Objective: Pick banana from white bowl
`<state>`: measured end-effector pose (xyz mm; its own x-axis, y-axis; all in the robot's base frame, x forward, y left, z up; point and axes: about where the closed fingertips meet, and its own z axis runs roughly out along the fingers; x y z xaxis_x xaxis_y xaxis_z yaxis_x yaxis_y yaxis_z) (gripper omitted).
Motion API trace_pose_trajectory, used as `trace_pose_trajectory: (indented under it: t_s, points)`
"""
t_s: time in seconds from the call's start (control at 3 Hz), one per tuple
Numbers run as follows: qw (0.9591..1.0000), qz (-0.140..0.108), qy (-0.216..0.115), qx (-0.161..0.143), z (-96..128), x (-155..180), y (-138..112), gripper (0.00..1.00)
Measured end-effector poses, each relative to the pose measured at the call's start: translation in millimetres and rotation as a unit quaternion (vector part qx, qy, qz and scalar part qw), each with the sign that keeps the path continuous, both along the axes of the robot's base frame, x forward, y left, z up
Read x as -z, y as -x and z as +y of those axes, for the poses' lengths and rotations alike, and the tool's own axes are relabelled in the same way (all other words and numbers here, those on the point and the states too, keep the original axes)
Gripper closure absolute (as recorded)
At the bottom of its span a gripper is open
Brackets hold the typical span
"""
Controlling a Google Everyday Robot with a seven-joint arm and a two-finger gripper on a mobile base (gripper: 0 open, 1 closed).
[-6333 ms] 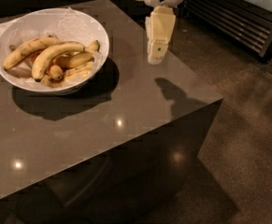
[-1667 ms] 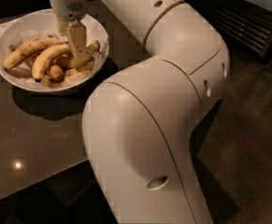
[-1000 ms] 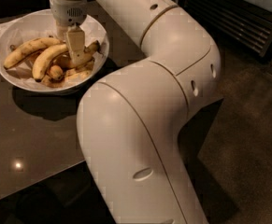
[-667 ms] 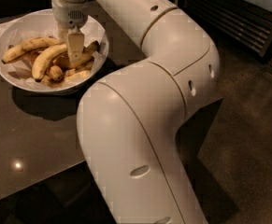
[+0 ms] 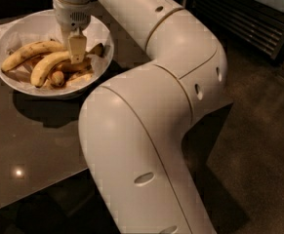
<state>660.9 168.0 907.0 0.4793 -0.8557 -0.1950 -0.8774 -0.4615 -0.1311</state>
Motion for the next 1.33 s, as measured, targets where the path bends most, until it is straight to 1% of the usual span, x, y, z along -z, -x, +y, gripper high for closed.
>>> trace_pose_trajectory:
  t_s: [0.33,0.67,1.0,1.33]
  points:
    - [1.0000,0.000,0.000,0.000,0,0,0,1.00]
    - [0.9993,-0.035,-0.008,0.010,2,-18,-2,1.00]
    - [0.9976,-0.062,-0.015,0.028,0,-43,8,1.00]
    - [0.9949,-0.090,-0.028,0.036,-10,-72,24,1.00]
